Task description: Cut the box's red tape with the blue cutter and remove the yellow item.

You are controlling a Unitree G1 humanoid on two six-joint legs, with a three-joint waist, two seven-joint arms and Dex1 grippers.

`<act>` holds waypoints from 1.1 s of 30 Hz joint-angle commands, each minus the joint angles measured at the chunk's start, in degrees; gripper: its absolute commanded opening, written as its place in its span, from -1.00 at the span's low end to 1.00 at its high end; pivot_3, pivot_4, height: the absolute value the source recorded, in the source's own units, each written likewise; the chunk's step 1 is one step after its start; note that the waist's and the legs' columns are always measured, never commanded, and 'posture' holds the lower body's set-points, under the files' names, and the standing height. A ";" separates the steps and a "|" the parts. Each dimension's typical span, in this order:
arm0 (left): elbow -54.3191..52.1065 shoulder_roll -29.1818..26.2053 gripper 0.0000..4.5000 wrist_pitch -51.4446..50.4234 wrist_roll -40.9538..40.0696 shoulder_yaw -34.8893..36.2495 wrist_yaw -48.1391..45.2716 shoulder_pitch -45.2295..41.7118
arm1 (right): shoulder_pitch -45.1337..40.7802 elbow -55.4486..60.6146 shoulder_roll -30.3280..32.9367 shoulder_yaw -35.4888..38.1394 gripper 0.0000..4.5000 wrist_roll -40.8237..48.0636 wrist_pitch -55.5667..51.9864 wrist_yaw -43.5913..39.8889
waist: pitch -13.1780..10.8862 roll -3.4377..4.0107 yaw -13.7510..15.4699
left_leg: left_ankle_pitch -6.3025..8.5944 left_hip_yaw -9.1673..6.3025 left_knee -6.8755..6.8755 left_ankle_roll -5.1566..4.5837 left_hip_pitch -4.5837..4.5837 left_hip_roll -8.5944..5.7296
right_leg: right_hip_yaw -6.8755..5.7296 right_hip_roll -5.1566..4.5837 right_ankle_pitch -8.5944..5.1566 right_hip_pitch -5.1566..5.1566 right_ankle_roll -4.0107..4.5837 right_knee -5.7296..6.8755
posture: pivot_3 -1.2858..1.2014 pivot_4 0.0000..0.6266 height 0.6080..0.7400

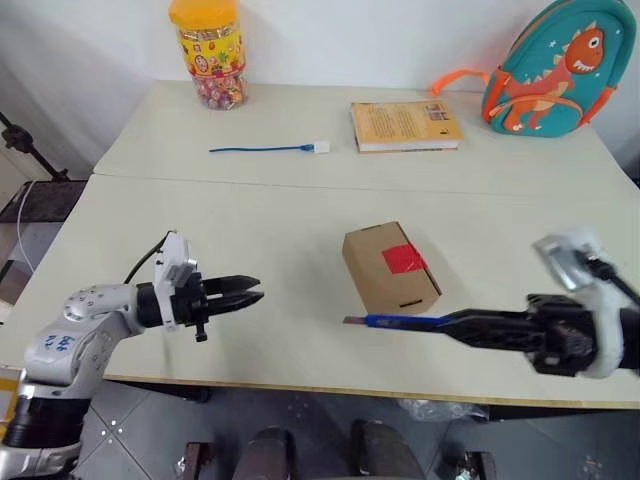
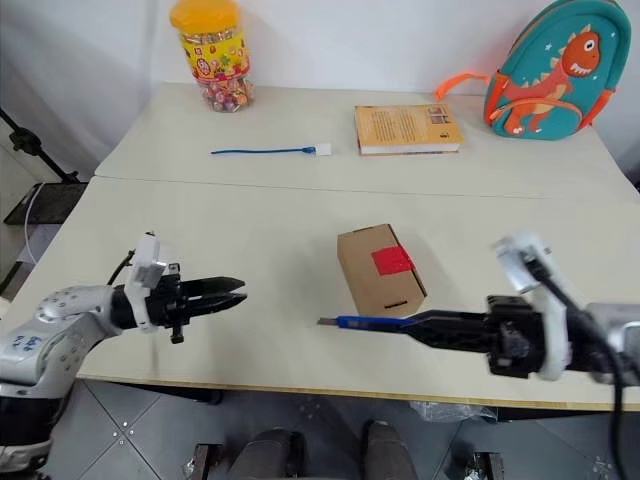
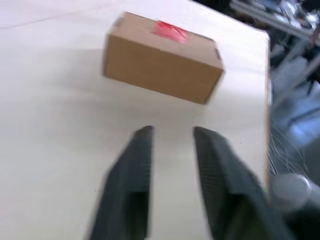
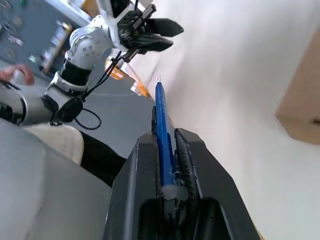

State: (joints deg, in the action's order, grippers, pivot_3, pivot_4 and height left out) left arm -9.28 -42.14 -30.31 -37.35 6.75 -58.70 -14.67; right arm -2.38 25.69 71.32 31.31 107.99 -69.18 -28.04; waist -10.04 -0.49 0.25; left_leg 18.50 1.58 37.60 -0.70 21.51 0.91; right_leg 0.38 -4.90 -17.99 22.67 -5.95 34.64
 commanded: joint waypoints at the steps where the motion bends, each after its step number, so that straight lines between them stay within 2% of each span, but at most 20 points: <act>1: 3.79 5.73 -0.96 3.96 5.05 -7.21 -0.13 -9.72 | -8.69 -7.29 7.04 -0.46 -0.93 -5.21 2.64 0.31 | -0.02 0.02 0.01 | 0.00 0.02 0.00 0.00 0.01 -0.05 | -0.01 -0.08 0.00 0.01 0.00 -0.01 | 0.03 -0.52 1.00; 4: 9.91 10.44 -1.00 6.62 9.18 -11.31 -0.36 -17.94 | -16.53 -10.50 10.74 -8.70 -0.93 -12.02 2.37 0.97 | -0.04 -0.04 -0.21 | -0.02 0.05 0.06 0.00 0.06 -0.12 | -0.05 -0.16 0.00 0.05 0.00 -0.01 | 0.03 -0.52 1.00; 6: 14.28 14.53 -1.00 8.59 12.03 -14.11 0.22 -23.43 | -24.49 -12.98 11.07 -15.64 -0.93 -15.45 0.52 0.81 | -0.04 -0.03 -0.42 | -0.02 0.07 0.03 0.01 0.14 -0.11 | -0.07 -0.13 0.00 0.16 0.00 0.00 | 0.03 -0.52 1.00; 11: 19.58 21.21 -1.00 10.68 16.35 -17.56 1.45 -29.26 | -41.73 -18.80 7.37 -27.78 -0.93 -25.83 -6.15 -0.99 | -0.04 0.00 -0.36 | -0.17 0.62 0.54 0.20 1.10 -0.06 | -0.04 0.03 0.08 1.41 -0.15 0.84 | 0.03 -0.52 1.00; 15: 22.06 25.24 -1.00 12.56 21.91 -22.75 2.21 -31.71 | -53.64 -24.63 0.80 -35.16 -0.93 -35.46 -12.00 -0.90 | -0.05 -0.01 -0.03 | -0.17 0.84 0.77 0.19 1.75 -0.04 | -0.24 0.30 0.09 2.24 -0.17 1.18 | 0.03 -0.52 1.00; 23: 21.17 27.46 -1.00 10.50 25.45 -24.19 5.05 -30.79 | -56.87 -26.08 -2.15 -39.67 -0.93 -49.32 -11.78 -9.28 | -0.05 0.00 1.33 | -0.07 0.99 1.41 0.00 1.99 -0.07 | -0.12 0.33 0.14 2.40 -0.27 1.44 | 0.03 -0.52 1.00; 33: 20.02 27.66 -1.00 9.10 26.51 -24.34 6.08 -29.63 | -56.93 -26.53 -3.73 -35.92 -0.93 -54.93 -12.90 -16.52 | -0.05 0.00 1.30 | -0.06 1.07 1.56 -0.11 1.94 -0.17 | -0.04 0.26 0.25 2.27 -0.46 1.43 | 0.03 -0.52 1.00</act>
State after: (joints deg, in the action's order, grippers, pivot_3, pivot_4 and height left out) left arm 11.99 -14.93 -20.96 -11.28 -17.85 -53.10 -44.58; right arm -57.92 -0.76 67.25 -7.75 54.01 -81.72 -43.49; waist -10.09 -0.49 1.55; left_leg 18.44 2.65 39.16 -0.82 23.45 0.74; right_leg 0.33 -4.63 -17.74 24.93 -6.41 36.07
